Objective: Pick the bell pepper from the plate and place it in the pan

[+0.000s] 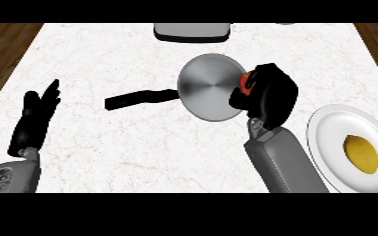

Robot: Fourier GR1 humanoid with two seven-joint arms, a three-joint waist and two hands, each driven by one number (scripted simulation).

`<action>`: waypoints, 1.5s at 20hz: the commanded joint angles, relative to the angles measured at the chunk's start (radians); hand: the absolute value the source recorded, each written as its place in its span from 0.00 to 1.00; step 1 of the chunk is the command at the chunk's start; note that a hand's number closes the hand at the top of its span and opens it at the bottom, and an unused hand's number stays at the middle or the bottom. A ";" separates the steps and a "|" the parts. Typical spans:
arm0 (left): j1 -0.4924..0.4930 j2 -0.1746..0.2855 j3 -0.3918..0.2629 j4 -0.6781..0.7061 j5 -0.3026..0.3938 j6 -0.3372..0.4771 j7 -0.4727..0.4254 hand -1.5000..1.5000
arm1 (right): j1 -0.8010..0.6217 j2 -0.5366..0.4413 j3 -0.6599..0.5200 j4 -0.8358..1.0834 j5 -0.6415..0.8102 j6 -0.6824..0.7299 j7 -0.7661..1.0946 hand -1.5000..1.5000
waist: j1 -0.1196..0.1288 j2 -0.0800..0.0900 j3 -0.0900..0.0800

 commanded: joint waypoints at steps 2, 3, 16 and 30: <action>-0.047 -0.008 -0.004 0.028 -0.013 0.014 0.008 0.50 | -0.097 0.005 -0.035 0.287 -0.105 -0.279 0.079 1.00 | 0.010 0.006 0.001; -0.033 0.037 0.020 0.022 0.018 -0.040 0.001 0.50 | -0.105 0.005 -0.106 0.350 -0.127 -0.310 -0.010 1.00 | 0.015 0.009 0.001; -0.033 -0.008 -0.024 -0.014 -0.006 -0.026 0.000 0.50 | -0.333 0.005 -0.228 0.828 -0.571 -0.631 -0.351 0.00 | 0.060 0.021 0.004; -0.031 -0.016 -0.023 0.004 -0.005 -0.031 -0.010 0.50 | -0.413 0.005 -0.305 0.938 -0.814 -0.929 -0.741 0.00 | 0.066 0.018 0.003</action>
